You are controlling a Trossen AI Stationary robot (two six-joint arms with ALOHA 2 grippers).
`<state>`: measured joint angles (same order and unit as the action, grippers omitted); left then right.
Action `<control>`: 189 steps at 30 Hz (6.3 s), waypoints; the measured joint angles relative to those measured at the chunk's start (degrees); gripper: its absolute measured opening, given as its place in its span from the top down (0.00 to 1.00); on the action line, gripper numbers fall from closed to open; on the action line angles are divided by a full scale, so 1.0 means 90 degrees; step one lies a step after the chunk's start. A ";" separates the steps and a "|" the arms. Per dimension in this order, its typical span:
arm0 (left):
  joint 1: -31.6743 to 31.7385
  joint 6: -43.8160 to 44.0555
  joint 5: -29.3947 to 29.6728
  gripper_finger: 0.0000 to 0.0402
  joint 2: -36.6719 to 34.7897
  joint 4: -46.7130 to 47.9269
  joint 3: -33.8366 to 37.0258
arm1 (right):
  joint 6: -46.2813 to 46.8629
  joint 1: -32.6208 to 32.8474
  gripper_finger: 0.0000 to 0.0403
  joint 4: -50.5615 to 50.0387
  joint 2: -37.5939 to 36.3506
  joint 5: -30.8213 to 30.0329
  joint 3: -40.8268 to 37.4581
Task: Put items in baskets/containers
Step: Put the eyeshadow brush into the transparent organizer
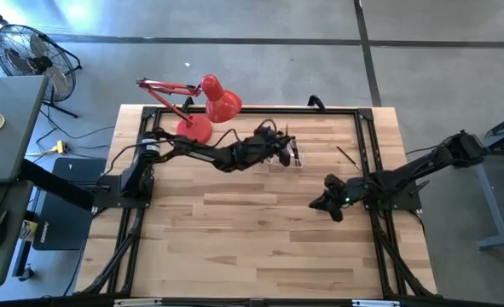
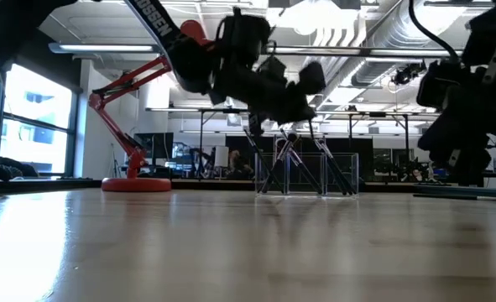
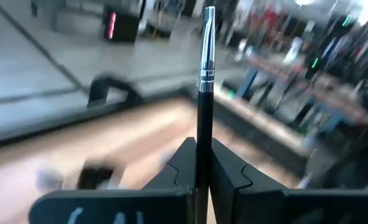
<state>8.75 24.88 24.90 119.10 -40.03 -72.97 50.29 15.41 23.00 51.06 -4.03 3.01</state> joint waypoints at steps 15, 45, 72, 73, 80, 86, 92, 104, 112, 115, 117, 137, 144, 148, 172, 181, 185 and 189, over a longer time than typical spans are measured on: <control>0.0058 0.0114 -0.0146 0.82 0.0390 0.0186 -0.0067 | -0.0295 -0.0387 0.99 -0.0815 -0.1271 0.0136 -0.0273; -0.1084 -0.2744 -0.1658 0.99 -0.0650 0.8179 -0.3769 | 0.0097 -0.0589 0.99 -0.0559 -0.1271 -0.1212 -0.0275; -0.1350 -0.1722 -0.1850 1.00 -0.3877 0.5813 0.2261 | 0.0527 -0.2513 1.00 -0.9841 0.1166 -0.3015 0.5373; -0.1350 -0.1728 -0.1850 1.00 -0.3870 0.5797 0.2270 | 0.0408 -0.2771 1.00 -1.0239 0.1403 -0.2793 0.5596; -0.1348 -0.1955 -0.2047 1.00 -0.3865 0.5820 0.2288 | -0.1075 -0.4407 0.98 -1.1362 0.2888 -0.1381 0.6102; -0.1348 -0.1949 -0.2173 1.00 -0.3865 0.5918 0.2288 | -0.1934 -0.5404 0.90 -1.1175 0.3459 -0.1325 0.5632; -0.1350 -0.1754 -0.2313 1.00 -0.3865 0.5985 0.2288 | -0.2627 -0.6087 0.79 -1.0415 0.3496 -0.1036 0.4897; -0.1350 -0.1613 -0.2328 1.00 -0.3862 0.5882 0.2286 | -0.3311 -0.6894 0.68 -0.9063 0.3489 -0.0883 0.3981; -0.1350 -0.1542 -0.2324 1.00 -0.3860 0.5870 0.2281 | -0.3247 -0.7425 0.73 -0.8403 0.3499 -0.0731 0.3645; -0.1350 -0.1538 -0.2324 1.00 -0.3860 0.5865 0.2281 | -0.3076 -0.7598 0.76 -0.8189 0.3614 -0.0459 0.3501; -0.1350 -0.1537 -0.2324 1.00 -0.3860 0.5856 0.2281 | -0.3033 -0.7667 0.78 -0.8104 0.3768 -0.0165 0.3490; -0.1092 -0.2286 -0.2616 1.00 -0.3942 0.6085 0.2271 | -0.0536 -0.5478 0.98 -0.8428 0.3595 0.1319 0.3582; -0.0871 -0.2871 -0.3103 1.00 -0.3940 0.6309 0.2277 | 0.1242 -0.3373 1.00 -0.7968 0.3587 0.2318 0.3593; -0.0833 -0.3196 -0.3178 1.00 -0.3940 0.6331 0.2278 | 0.2357 -0.2143 1.00 -0.6915 0.3564 0.2316 0.3610; -0.1214 -0.1905 -0.2587 1.00 -0.3940 0.4909 0.2278 | -0.1003 -0.0118 1.00 -0.2950 0.4259 0.0082 0.3601; -0.2119 -0.1137 -0.1700 1.00 -0.3252 0.4239 0.2134 | -0.2204 -0.0066 1.00 -0.2632 0.4261 0.0002 0.3598; -0.2367 -0.0932 -0.1653 1.00 -0.2700 0.4366 0.1799 | -0.2470 -0.0066 1.00 -0.2252 0.4261 0.0003 0.3601; -0.2480 -0.0845 -0.1651 1.00 -0.2314 0.4460 0.1357 | -0.2488 -0.0066 1.00 -0.2336 0.4258 0.0019 0.3608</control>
<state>-13.57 17.28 10.04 98.27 0.11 -60.76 27.90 14.81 1.97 89.38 -3.85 35.49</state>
